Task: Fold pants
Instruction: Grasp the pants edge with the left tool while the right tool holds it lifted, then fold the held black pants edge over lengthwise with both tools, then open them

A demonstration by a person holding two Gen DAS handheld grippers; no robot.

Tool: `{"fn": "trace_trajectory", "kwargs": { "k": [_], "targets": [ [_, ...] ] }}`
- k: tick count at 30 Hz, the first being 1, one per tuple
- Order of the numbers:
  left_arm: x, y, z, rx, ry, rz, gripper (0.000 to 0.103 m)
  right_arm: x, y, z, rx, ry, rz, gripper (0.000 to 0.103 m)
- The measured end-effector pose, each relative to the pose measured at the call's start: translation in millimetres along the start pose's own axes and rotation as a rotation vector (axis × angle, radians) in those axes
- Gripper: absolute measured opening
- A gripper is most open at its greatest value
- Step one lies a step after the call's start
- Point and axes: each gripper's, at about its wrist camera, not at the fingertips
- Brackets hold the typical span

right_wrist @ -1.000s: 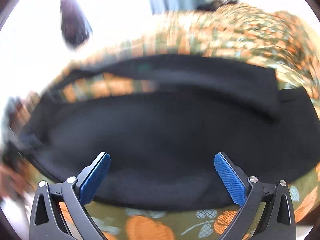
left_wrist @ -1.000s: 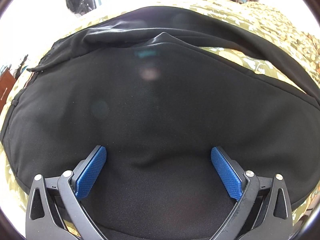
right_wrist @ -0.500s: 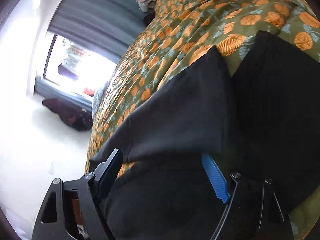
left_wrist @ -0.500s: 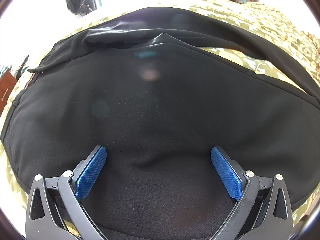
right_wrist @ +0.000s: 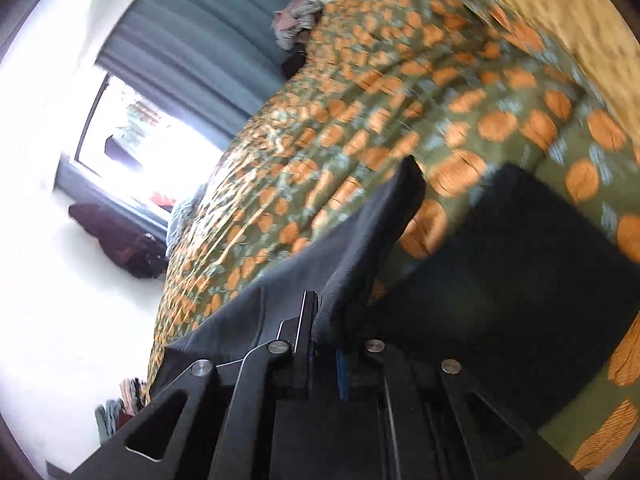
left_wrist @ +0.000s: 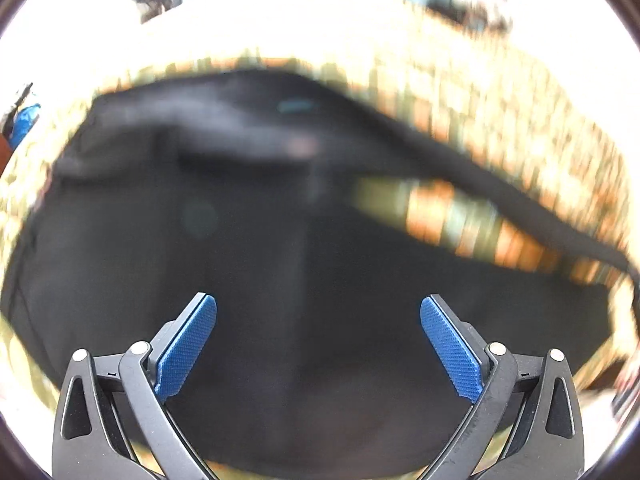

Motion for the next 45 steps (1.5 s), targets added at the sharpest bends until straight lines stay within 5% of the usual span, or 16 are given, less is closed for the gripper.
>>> {"fn": "trace_trajectory", "kwargs": {
  "k": [4, 8, 12, 14, 15, 16, 20, 23, 25, 27, 30, 34, 38, 45],
  "targets": [
    [-93, 14, -21, 0.122, -0.129, 0.013, 0.102, -10, -27, -52, -0.079, -0.175, 0.014, 0.008],
    [-146, 64, -27, 0.092, -0.215, -0.043, 0.1, -5, -55, -92, -0.157, -0.268, 0.026, 0.008],
    [-157, 98, -18, 0.095, -0.234, -0.112, 0.073, 2, -82, -118, -0.207, -0.32, 0.032, 0.008],
    [-157, 113, -16, 0.095, -0.246, -0.142, 0.047, 2, -96, -124, -0.227, -0.334, 0.028, 0.008],
    [-154, 116, -16, 0.106, -0.254, -0.155, 0.011, 2, -104, -124, -0.233, -0.341, 0.025, 0.008],
    [-147, 114, -14, 0.116, -0.27, -0.161, 0.006, 4, -111, -126, -0.237, -0.35, 0.021, 0.008],
    [-131, 61, -28, 0.151, -0.313, -0.043, 0.004, 0, -110, -113, -0.192, -0.372, -0.013, 0.008],
    [-115, -31, -48, 0.152, -0.298, 0.188, 0.005, -18, -82, -85, -0.178, -0.297, -0.039, 0.008],
    [-82, -88, -66, 0.136, -0.308, 0.329, 0.006, -30, -71, -83, -0.198, -0.288, -0.023, 0.008],
    [-31, -112, -80, 0.102, -0.342, 0.366, 0.007, -41, -64, -86, -0.225, -0.29, -0.016, 0.008],
    [42, -77, -73, 0.029, -0.329, 0.236, 0.007, -46, -60, -71, -0.196, -0.273, -0.021, 0.008],
    [97, -7, -60, 0.025, -0.346, 0.028, 0.007, -30, -41, -3, -0.017, -0.206, -0.136, 0.008],
    [100, -4, -55, 0.034, -0.353, 0.027, 0.007, -3, -22, 49, 0.179, -0.177, -0.284, 0.008],
    [101, -12, -37, 0.04, -0.285, 0.025, 0.009, 4, -48, 63, 0.246, -0.158, -0.202, 0.008]
  ]
}}
Point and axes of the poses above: each gripper's, at about its wrist camera, not at the fingertips, and y roughly the way its jaws point, z to its right, x to its underside, and after that the axes turned 8 degrees about -x, right-handed
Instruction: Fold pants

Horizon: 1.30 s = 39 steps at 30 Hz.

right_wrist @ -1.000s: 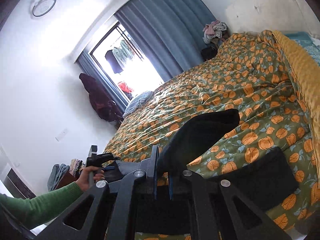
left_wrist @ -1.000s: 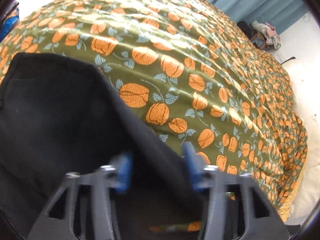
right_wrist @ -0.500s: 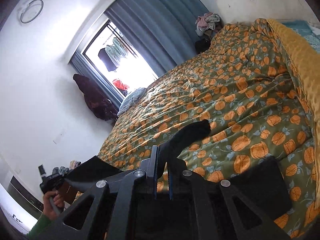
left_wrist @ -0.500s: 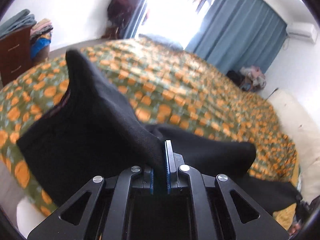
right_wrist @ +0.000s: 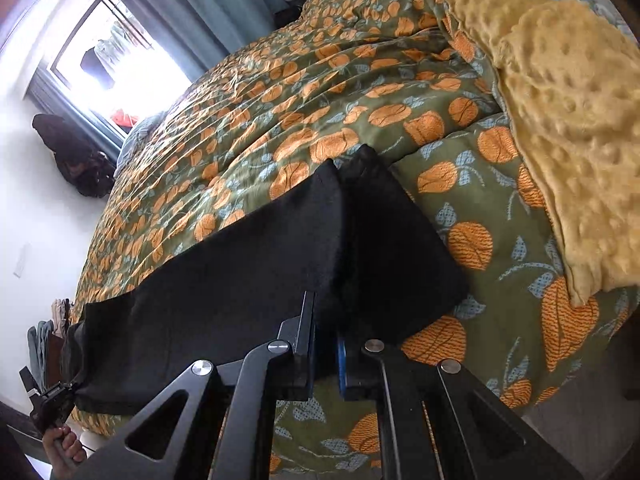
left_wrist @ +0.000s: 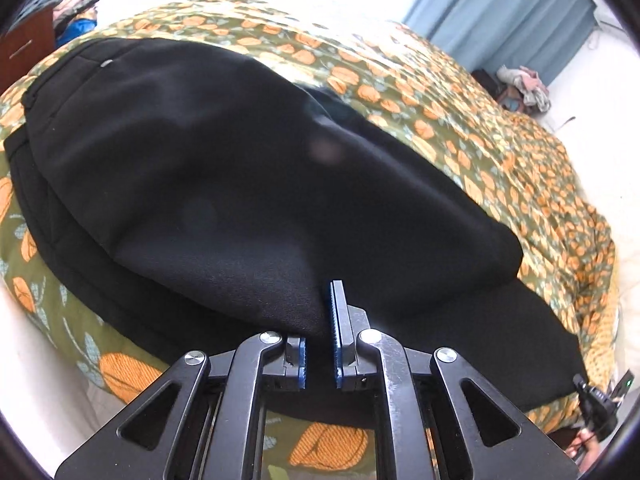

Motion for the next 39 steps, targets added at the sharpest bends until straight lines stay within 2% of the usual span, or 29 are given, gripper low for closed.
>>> {"fn": "trace_trajectory", "kwargs": {
  "k": [5, 9, 15, 26, 29, 30, 31, 32, 33, 34, 35, 37, 39],
  "targets": [
    [10, 5, 9, 0.025, 0.032, -0.024, 0.013, 0, -1, 4, 0.083, -0.005, 0.012, 0.008],
    [13, 3, 15, 0.033, 0.06, -0.024, 0.013, -1, -7, 10, 0.139, 0.016, 0.059, 0.008],
    [19, 4, 3, 0.082, 0.031, -0.034, 0.006, -1, 1, 19, 0.154, 0.042, 0.031, 0.008],
    [29, 2, 7, 0.046, 0.087, -0.04, 0.006, 0, 4, 19, 0.174, 0.041, 0.029, 0.008],
    [30, 0, 9, 0.004, 0.082, -0.051, 0.018, 0, 4, 18, 0.186, 0.033, 0.029, 0.009],
    [31, -2, 9, -0.013, 0.084, -0.052, 0.026, 0, 3, 17, 0.19, 0.03, 0.034, 0.01],
    [32, -6, 9, -0.037, 0.087, -0.053, 0.041, 0, 1, 15, 0.187, 0.023, 0.045, 0.018],
    [34, -11, 8, -0.049, 0.089, -0.056, 0.049, 1, -3, 13, 0.192, 0.014, 0.059, 0.026],
    [37, -17, 6, -0.056, 0.085, -0.062, 0.062, 1, -6, 11, 0.184, 0.008, 0.073, 0.031],
    [39, -23, 3, -0.06, 0.077, -0.069, 0.064, 2, -11, 10, 0.168, 0.004, 0.086, 0.043],
    [42, -29, 0, -0.061, 0.072, -0.077, 0.064, 3, -17, 7, 0.161, -0.002, 0.109, 0.065],
    [45, -43, -5, -0.073, 0.065, -0.075, 0.064, 7, -36, -1, 0.247, -0.027, 0.198, 0.091],
    [42, -59, -8, -0.089, 0.074, -0.024, 0.066, 13, -62, -7, 0.293, -0.029, 0.333, 0.094]
  ]
}}
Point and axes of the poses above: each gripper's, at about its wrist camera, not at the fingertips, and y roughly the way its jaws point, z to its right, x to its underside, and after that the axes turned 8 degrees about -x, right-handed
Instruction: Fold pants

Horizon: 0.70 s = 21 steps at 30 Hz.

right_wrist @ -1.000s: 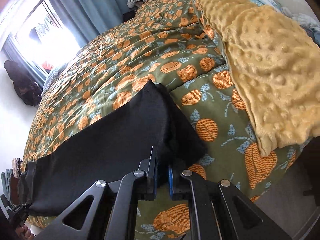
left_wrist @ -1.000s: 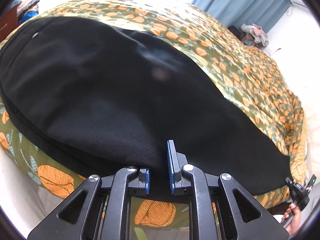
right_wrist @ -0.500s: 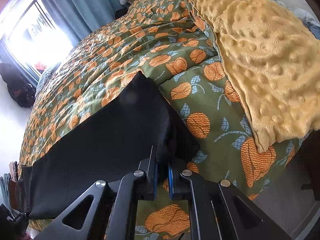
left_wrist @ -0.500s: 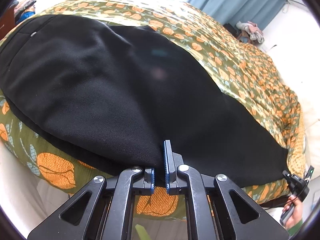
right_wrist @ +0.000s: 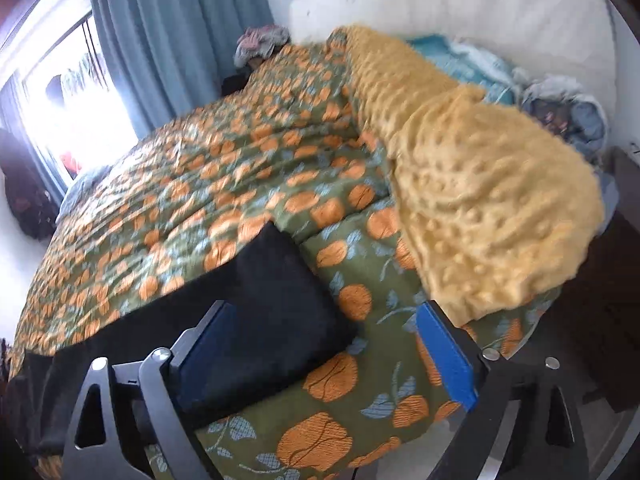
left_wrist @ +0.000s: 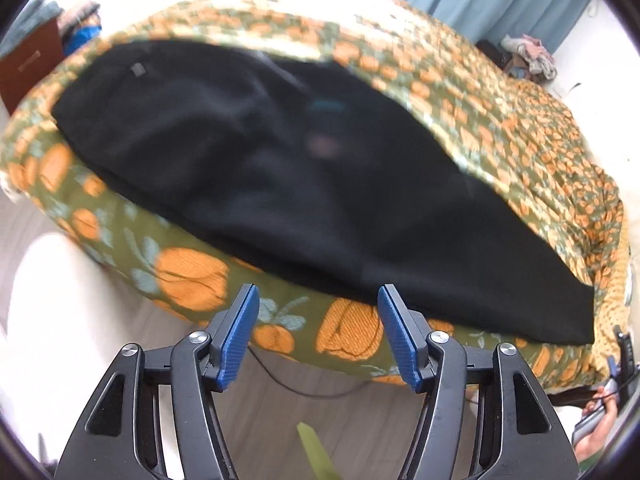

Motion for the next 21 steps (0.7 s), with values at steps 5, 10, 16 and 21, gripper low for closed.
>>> {"fn": "trace_trajectory", "kwargs": {
  "k": [5, 10, 16, 21],
  "targets": [
    [-42, 0, 10, -0.115, 0.093, 0.175, 0.084, -2, -19, -13, -0.004, -0.018, 0.08, 0.094],
    [-60, 66, 19, -0.271, 0.191, 0.134, 0.084, 14, 6, -75, -0.15, -0.162, -0.037, 0.094],
    [-48, 85, 8, -0.282, 0.2, 0.099, 0.089, 65, 60, -124, -0.221, -0.265, -0.264, 0.094],
    [-48, 86, 7, -0.276, 0.2, 0.095, 0.091, 93, 84, -122, -0.224, -0.318, -0.359, 0.103]
  ]
}}
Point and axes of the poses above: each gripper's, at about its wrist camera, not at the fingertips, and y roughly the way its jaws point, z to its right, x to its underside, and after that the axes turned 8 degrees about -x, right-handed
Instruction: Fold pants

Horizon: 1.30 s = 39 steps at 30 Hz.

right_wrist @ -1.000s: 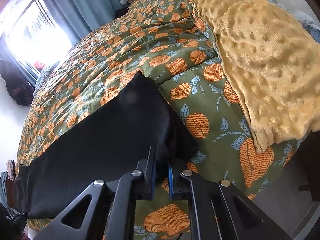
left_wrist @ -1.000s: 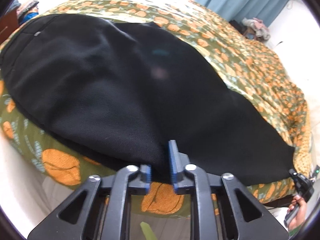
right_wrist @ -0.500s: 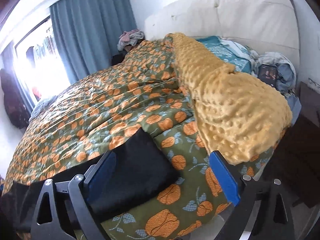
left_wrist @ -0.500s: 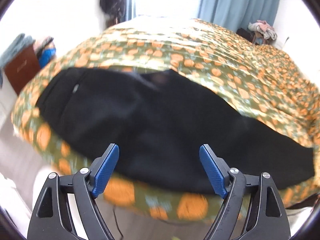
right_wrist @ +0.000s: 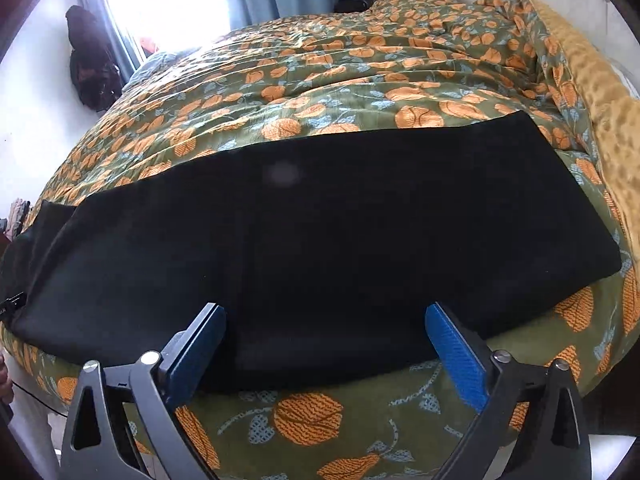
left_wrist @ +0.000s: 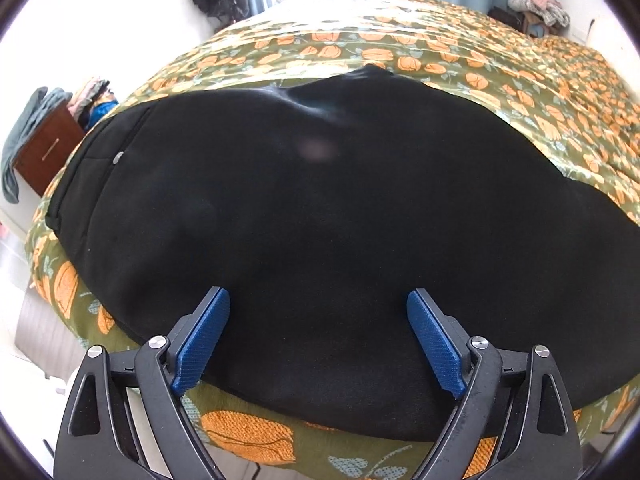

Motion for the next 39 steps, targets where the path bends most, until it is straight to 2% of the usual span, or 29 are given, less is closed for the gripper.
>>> {"fn": "trace_trajectory", "kwargs": {
  "k": [2, 10, 39],
  "targets": [
    [1, -1, 3, -0.006, 0.006, 0.001, 0.092, 1, 5, 1, -0.003, -0.007, -0.017, 0.103],
    [1, 0, 10, -0.009, 0.013, -0.001, 0.093, 5, 6, -6, 0.026, -0.04, 0.007, 0.103],
    [4, 1, 18, -0.034, 0.023, 0.002, 0.095, 3, 8, -5, 0.034, -0.052, 0.011, 0.103]
  ]
}}
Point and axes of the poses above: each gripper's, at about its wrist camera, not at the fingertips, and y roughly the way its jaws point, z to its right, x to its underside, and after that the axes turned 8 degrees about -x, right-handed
